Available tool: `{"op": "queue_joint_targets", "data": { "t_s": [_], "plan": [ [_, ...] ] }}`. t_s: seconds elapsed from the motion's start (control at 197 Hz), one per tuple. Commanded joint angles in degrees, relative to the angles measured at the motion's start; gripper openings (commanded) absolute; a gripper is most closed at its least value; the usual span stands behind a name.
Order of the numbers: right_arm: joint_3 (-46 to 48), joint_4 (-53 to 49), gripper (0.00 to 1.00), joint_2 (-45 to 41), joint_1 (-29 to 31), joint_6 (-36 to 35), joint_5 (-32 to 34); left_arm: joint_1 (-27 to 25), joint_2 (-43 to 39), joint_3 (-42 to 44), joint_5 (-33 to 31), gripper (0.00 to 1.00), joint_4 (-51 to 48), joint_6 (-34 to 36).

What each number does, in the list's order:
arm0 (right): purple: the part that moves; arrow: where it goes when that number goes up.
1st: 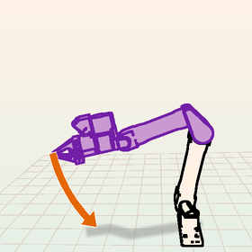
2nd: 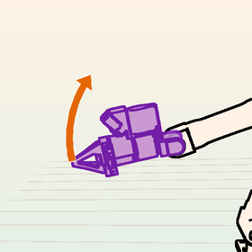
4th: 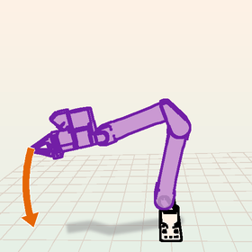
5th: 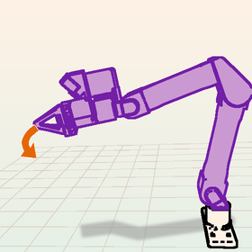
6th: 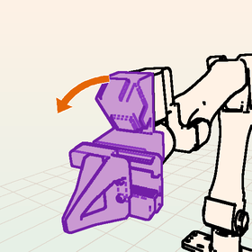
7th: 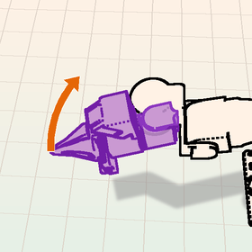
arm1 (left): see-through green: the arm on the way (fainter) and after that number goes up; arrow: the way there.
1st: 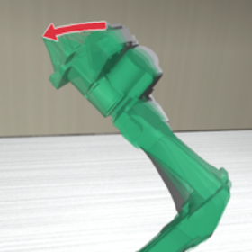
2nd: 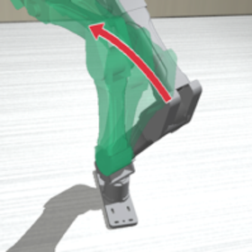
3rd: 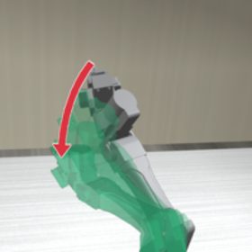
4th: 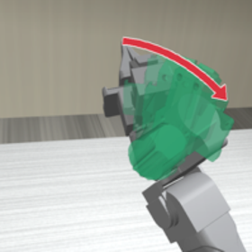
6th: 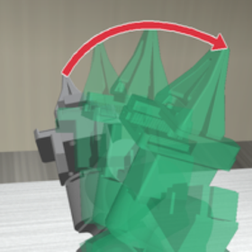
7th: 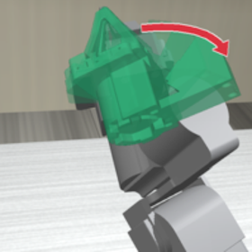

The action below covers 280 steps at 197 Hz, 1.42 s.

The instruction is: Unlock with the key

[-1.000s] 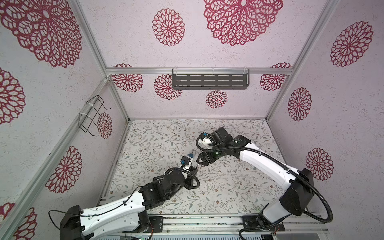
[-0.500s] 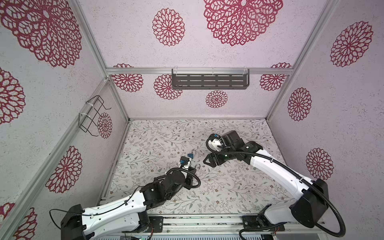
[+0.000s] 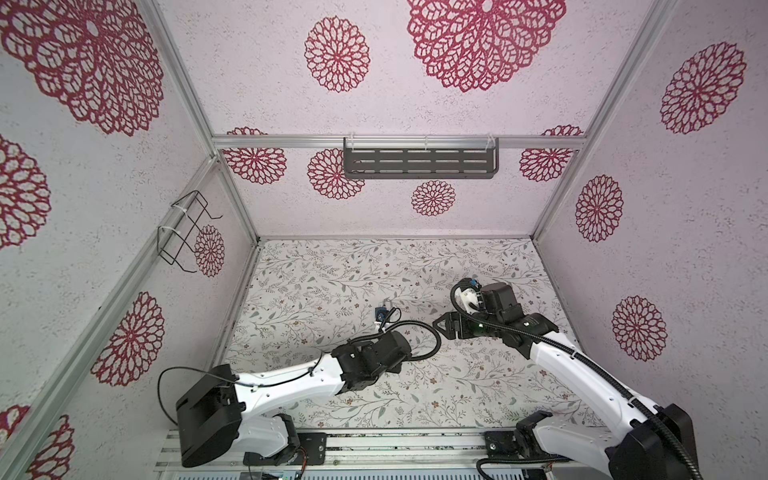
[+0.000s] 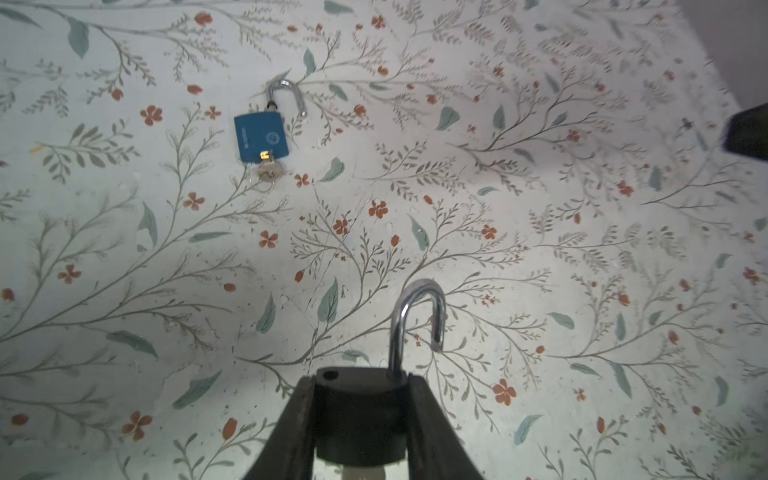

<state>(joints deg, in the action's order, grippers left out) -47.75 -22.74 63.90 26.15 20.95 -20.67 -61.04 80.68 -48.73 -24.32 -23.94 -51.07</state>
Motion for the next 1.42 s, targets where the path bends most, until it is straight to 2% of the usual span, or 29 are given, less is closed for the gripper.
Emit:
{"op": "queue_joint_targets", "data": {
  "t_s": [0.0, 0.314, 0.638, 0.82, 0.957, 1.043, 1.195, 1.388, 1.413],
  "plan": [
    [1.9, 4.7, 0.86, -3.0, -1.0, 3.6, 0.5, 2.8, 4.2, -1.8, 2.5, 0.0, -2.2, -3.8],
    [8.9, 9.9, 0.86, -6.3, -1.2, 6.9, 0.9, 10.2, 13.5, -3.8, 7.8, 0.0, -0.6, -4.3],
    [9.7, 10.3, 0.87, -6.8, -1.4, 7.0, 1.0, 10.8, 18.0, -6.1, 9.3, 0.0, -3.0, -3.6],
    [10.5, 11.0, 0.88, -8.2, -1.5, 6.6, 1.7, 10.9, 19.6, -6.4, 9.7, 0.17, -3.9, -3.9],
    [10.7, 11.1, 0.88, -8.3, -1.6, 6.0, 1.5, 11.2, 20.1, -6.6, 10.6, 0.37, -3.5, -4.1],
    [10.5, 11.3, 0.88, -8.3, -1.9, 5.7, 1.5, 11.5, 19.9, -6.6, 11.2, 0.55, -3.7, -4.4],
    [9.7, 11.5, 0.9, -8.9, -2.8, 4.2, 2.9, 12.1, 16.9, -6.9, 10.5, 0.75, -5.3, -4.7],
    [7.7, 10.2, 0.99, -10.3, -7.5, 1.8, 13.1, 14.7, 6.7, -8.9, 5.5, 1.0, -9.2, -1.9],
    [7.6, 10.1, 0.99, -10.5, -8.5, 1.3, 14.8, 15.5, 5.1, -9.2, 3.9, 0.98, -10.0, -1.5]
  ]
}}
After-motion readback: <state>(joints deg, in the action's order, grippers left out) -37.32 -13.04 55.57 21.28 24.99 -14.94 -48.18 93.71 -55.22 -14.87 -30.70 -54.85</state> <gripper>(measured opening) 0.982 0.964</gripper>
